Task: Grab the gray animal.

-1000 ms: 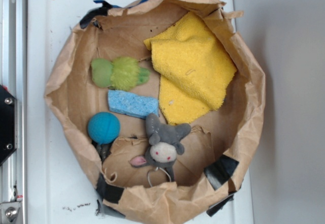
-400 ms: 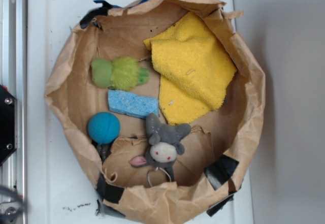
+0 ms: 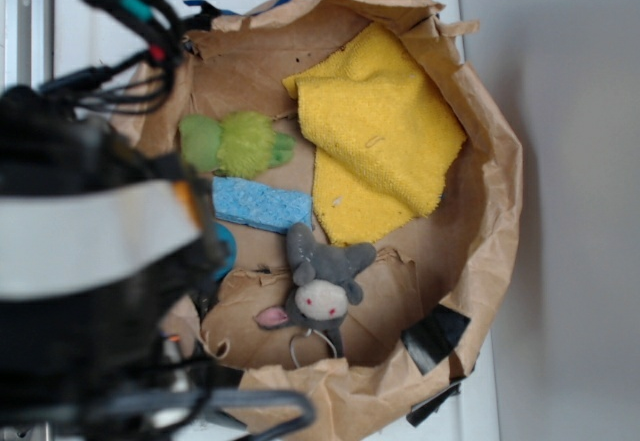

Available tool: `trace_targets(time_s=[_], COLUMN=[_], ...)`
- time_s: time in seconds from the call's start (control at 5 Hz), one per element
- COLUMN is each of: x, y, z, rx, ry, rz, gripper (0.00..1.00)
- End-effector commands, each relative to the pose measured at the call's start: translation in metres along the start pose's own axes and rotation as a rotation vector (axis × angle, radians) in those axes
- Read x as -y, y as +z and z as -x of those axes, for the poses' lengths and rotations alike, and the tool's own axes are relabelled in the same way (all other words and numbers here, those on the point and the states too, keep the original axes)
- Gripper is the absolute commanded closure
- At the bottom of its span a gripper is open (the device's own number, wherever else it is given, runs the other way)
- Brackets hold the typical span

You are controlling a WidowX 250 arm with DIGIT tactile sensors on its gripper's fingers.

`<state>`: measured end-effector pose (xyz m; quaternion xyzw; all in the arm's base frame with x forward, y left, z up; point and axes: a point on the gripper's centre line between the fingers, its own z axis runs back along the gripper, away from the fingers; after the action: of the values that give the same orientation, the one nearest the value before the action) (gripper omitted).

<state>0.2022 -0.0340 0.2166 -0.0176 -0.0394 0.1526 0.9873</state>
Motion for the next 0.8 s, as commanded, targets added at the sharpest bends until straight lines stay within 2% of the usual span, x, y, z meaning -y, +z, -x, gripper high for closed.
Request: trace_targets(time_s=[0.0,0.2,0.4,0.6], x=[-0.011,-0.021,-0.028,-0.028], y=[-0.007,-0.015,-0.031,-0.031], z=[-0.034,-0.040,-0.046,-0.046], rx=[0.115,0.112,0.054,0.054], ry=[0.381,0.546,0.600,0.600], rz=[0.045,0.071,0.082,0.082], gripper=[0.00,0.00,0.00,0.00])
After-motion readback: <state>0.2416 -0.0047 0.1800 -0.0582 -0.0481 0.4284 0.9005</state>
